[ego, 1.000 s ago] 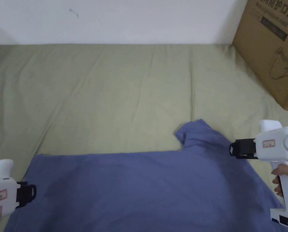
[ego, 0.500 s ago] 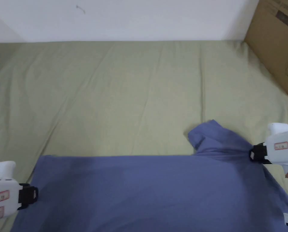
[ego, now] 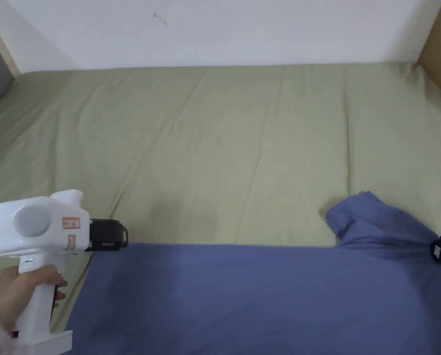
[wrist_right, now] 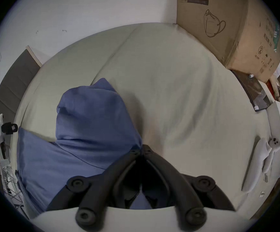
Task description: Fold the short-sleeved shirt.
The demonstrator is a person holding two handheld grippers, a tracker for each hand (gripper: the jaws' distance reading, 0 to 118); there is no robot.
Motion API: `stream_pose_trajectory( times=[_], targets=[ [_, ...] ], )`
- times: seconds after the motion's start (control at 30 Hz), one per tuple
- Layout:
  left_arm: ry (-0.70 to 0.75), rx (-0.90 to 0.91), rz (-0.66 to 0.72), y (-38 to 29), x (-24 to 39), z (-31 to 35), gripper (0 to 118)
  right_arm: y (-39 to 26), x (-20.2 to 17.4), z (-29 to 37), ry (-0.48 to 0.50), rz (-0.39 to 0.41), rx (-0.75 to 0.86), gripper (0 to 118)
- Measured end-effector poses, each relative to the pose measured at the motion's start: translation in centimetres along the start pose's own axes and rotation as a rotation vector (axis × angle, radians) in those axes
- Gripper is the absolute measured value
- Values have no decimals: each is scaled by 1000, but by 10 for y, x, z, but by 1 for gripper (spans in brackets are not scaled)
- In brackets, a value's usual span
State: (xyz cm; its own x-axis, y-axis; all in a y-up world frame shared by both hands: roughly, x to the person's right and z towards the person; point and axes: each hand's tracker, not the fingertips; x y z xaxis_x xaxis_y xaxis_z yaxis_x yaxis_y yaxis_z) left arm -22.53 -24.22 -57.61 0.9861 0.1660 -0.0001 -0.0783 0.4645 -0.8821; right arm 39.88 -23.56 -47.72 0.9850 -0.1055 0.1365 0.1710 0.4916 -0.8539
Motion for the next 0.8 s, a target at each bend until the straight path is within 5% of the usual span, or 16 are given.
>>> stream_pose_trajectory(
  times=[0.07, 0.13, 0.2, 0.5, 0.8],
  targets=[
    [46, -123, -31, 3, 5, -22, 47, -1, 0, -1, 3, -10, -2, 0],
    [68, -97, -91, 2, 7, -9, 38, -1, 2, -1, 9, -28, -1, 0],
    [65, -99, -85, 14, 2, 5, 1, 1, 2, 4, 17, -42, 8, 0],
    [29, -35, -97, 3, 19, 59, 1, 12, -6, 64, 52, -32, 91, 0],
    [-43, 117, -113, -41, -12, 184, 1, -40, 3, 188, 66, -21, 215, 0]
  ],
)
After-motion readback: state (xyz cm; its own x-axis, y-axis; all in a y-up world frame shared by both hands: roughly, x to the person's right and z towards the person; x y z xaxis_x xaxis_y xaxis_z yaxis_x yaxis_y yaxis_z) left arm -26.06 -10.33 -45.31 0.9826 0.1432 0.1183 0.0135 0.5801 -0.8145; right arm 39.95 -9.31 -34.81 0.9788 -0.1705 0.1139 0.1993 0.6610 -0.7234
